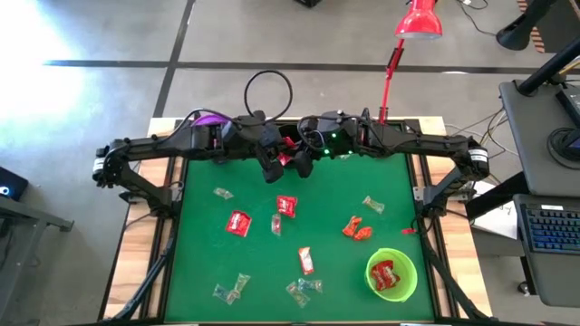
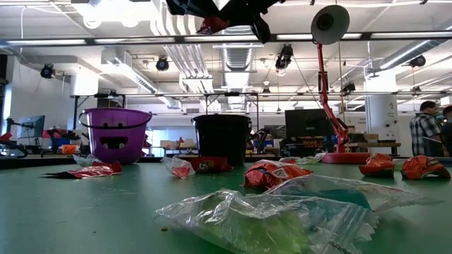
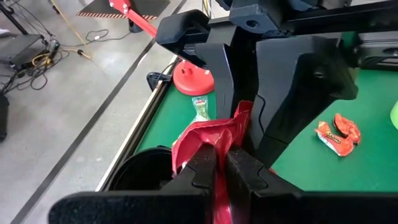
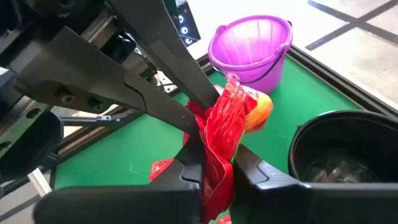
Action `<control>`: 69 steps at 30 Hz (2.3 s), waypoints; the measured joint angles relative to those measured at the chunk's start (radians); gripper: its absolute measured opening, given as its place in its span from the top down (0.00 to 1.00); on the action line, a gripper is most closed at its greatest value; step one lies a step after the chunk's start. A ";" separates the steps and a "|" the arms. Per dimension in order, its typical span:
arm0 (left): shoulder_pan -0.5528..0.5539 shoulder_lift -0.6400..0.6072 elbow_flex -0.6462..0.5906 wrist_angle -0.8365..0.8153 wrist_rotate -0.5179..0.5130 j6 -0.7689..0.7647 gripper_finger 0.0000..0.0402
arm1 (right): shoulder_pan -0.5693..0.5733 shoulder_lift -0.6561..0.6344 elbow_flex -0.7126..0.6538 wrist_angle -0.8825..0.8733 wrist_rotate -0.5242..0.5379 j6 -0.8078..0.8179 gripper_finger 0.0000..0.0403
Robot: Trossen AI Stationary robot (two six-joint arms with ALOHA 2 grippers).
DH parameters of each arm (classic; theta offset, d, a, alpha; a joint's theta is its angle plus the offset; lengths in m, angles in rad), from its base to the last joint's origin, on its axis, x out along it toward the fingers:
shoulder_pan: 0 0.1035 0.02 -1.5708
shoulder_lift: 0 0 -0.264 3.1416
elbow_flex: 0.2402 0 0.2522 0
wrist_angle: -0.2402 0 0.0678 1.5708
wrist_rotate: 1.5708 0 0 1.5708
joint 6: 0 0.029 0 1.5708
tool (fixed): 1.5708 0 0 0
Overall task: Sort candy
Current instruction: Put the left red candy into the green bucket
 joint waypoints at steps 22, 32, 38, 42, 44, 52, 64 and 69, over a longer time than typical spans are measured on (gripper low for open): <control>0.007 -0.056 -0.001 -0.133 -0.048 0.088 0.79 | 0.072 -0.085 0.002 -0.238 -0.019 0.091 0.97; 0.005 -0.057 -0.001 -0.242 -0.154 0.127 0.74 | 0.182 -0.103 0.002 -0.439 -0.020 0.226 0.97; 0.005 -0.057 -0.001 -0.268 -0.213 0.143 0.74 | 0.279 -0.118 0.002 -0.566 -0.018 0.367 0.97; 0.005 -0.057 -0.001 -0.268 -0.212 0.160 0.74 | 0.348 -0.124 0.002 -0.625 -0.017 0.465 0.97; 0.005 -0.057 -0.001 -0.274 -0.212 0.160 0.74 | 0.387 -0.127 0.002 -0.664 -0.015 0.528 0.97; 0.005 -0.057 -0.001 -0.298 -0.212 0.160 0.74 | 0.595 -0.129 0.002 -0.929 -0.016 0.877 0.97; 0.005 -0.057 -0.001 -0.293 -0.212 0.177 0.74 | 0.888 -0.126 0.002 -0.948 -0.017 1.332 0.97; 0.005 -0.057 -0.001 -0.292 -0.212 0.178 0.74 | 0.967 -0.111 0.001 -0.948 -0.017 1.447 0.97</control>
